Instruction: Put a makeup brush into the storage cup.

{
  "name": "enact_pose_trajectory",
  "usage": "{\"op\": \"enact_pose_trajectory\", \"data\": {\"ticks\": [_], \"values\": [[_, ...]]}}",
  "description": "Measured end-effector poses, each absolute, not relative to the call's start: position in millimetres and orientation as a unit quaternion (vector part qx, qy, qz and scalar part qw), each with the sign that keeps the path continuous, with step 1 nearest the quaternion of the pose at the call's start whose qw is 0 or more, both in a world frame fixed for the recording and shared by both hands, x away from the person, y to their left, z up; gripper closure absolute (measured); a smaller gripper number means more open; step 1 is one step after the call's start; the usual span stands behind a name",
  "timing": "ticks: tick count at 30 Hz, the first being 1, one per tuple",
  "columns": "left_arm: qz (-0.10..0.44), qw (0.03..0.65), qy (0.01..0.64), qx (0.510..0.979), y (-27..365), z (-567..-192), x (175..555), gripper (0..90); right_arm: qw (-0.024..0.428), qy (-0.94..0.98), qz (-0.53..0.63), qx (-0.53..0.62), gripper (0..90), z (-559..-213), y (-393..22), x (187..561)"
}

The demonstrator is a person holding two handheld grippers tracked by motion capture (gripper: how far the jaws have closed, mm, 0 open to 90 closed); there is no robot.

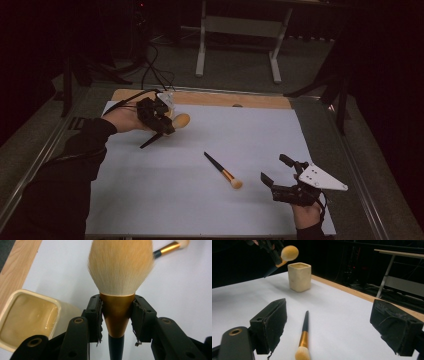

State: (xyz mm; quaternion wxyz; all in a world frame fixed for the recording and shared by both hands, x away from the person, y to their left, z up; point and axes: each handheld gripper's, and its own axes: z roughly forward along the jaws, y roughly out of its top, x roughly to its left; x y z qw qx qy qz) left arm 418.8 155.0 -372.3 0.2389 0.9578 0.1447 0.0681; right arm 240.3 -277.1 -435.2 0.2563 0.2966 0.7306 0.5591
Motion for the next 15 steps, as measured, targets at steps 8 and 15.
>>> {"op": "enact_pose_trajectory", "data": {"ticks": [8,15], "values": [[0.074,0.270,0.149,0.948,167.8,-353.0,413.0,63.5,0.256,0.731,0.559,0.296,13.7,-435.1,-276.6,240.2],[0.082,0.301,0.157,0.937,178.6,-336.4,409.0,63.5,0.257,0.731,0.559,0.296,13.7,-435.0,-276.1,239.9]]}}
